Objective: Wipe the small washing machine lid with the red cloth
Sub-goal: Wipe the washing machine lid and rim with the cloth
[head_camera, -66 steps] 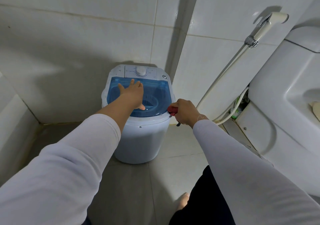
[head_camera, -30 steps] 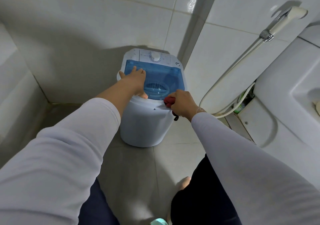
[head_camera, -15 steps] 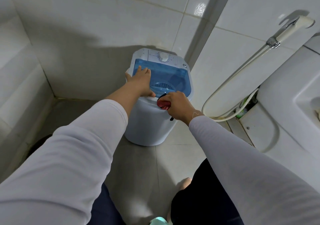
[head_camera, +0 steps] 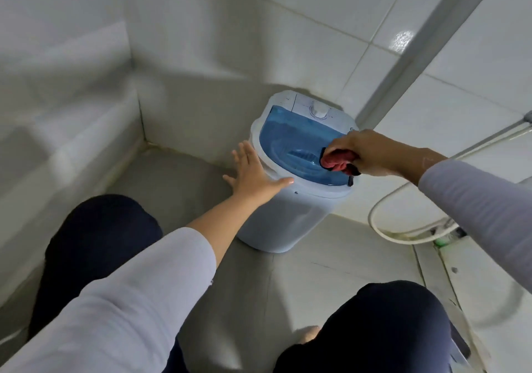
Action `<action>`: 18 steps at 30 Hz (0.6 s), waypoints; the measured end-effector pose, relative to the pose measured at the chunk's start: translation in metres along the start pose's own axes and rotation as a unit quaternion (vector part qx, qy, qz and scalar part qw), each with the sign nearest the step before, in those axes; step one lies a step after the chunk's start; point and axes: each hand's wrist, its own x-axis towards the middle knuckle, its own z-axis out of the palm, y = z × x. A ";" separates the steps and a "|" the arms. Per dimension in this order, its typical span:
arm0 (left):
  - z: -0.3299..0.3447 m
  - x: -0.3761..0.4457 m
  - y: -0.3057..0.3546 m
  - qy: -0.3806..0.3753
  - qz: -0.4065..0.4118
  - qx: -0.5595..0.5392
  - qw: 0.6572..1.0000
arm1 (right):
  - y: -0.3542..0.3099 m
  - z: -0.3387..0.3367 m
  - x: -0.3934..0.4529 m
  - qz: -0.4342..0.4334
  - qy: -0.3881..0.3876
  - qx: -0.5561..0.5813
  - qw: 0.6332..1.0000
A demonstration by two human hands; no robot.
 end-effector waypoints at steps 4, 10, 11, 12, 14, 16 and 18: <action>0.029 -0.008 0.004 0.009 -0.049 -0.080 0.996 | 0.010 -0.016 0.019 -0.075 0.001 -0.027 0.997; 0.049 -0.007 0.009 0.041 -0.074 -0.139 0.987 | 0.011 -0.017 0.053 -0.213 0.000 -0.043 0.976; 0.050 -0.006 0.009 0.046 -0.074 -0.136 0.987 | 0.009 -0.014 0.058 -0.232 0.003 -0.034 0.972; 0.051 -0.006 0.008 0.050 -0.074 -0.132 0.987 | 0.006 -0.010 0.062 -0.253 0.006 -0.024 0.967; 0.051 -0.005 0.007 0.051 -0.074 -0.131 0.987 | 0.000 -0.001 0.070 -0.285 0.006 0.002 0.958; 0.053 -0.005 0.006 0.056 -0.072 -0.133 0.987 | -0.004 0.009 0.076 -0.319 0.006 0.011 0.948; 0.054 -0.004 0.006 0.064 -0.069 -0.136 0.986 | -0.006 0.021 0.081 -0.359 0.014 -0.013 0.933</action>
